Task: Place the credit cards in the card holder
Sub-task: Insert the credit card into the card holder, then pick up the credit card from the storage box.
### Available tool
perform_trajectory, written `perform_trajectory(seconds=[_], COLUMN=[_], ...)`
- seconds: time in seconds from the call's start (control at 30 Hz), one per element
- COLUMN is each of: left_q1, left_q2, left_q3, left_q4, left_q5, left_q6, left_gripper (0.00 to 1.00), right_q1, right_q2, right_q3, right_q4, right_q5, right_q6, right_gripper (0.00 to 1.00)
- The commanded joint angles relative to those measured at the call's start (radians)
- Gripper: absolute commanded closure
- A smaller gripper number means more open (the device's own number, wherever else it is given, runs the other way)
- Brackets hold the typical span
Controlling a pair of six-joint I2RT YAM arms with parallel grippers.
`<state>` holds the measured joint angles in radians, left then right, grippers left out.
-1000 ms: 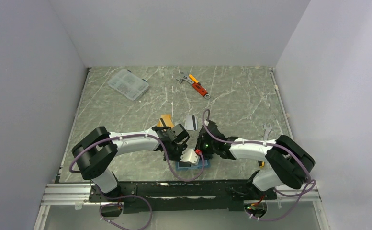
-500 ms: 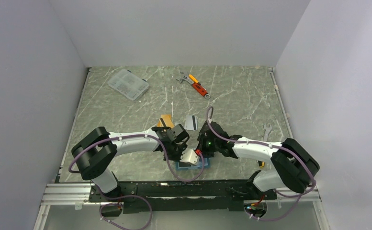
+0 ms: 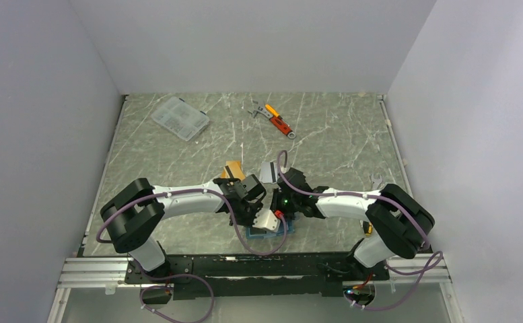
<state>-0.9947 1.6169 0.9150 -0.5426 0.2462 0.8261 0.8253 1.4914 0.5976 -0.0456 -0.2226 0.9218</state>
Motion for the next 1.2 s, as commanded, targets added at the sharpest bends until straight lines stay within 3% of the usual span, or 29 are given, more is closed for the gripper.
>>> perform_trajectory(seconds=[0.0,0.4,0.67,0.7,0.77,0.8,0.9,1.07,1.17], left_q1=[-0.010,0.046,0.195,0.220,0.274,0.302,0.375,0.549,0.606], left_q2=[0.002,-0.124,-0.276,-0.291,-0.318,-0.332,-0.379,-0.390,-0.256], left_q3=[0.002,-0.010,0.026,0.038,0.076,0.093,0.148,0.187,0.277], left_q4=[0.043,-0.039,-0.090,-0.091,-0.098,-0.098,-0.094,-0.085,-0.269], left_q5=[0.030,-0.004,-0.087,-0.103,-0.130,-0.162,-0.226,-0.180,-0.037], left_q6=[0.018,0.039,0.047,0.044,0.036,0.028,-0.011,-0.174,-0.160], left_gripper=[1.00,0.99,0.74,0.60,0.05,0.01,0.01,0.01,0.04], right_q1=[0.024,-0.074,-0.161,-0.174,-0.199,-0.210,-0.237,-0.242,-0.243], right_q2=[0.016,-0.144,-0.242,-0.233,-0.189,-0.166,-0.097,0.049,0.127], right_q3=[0.030,-0.036,0.061,0.091,0.181,0.213,0.300,0.461,0.542], right_q4=[0.072,-0.068,-0.189,-0.202,-0.222,-0.227,-0.207,-0.177,-0.185], right_q5=[-0.030,-0.016,0.005,0.007,0.008,0.007,-0.004,0.003,-0.002], right_q6=[-0.004,-0.041,-0.109,-0.128,-0.167,-0.184,-0.220,-0.294,-0.313], right_gripper=[1.00,1.00,0.82,0.79,0.73,0.72,0.67,0.58,0.58])
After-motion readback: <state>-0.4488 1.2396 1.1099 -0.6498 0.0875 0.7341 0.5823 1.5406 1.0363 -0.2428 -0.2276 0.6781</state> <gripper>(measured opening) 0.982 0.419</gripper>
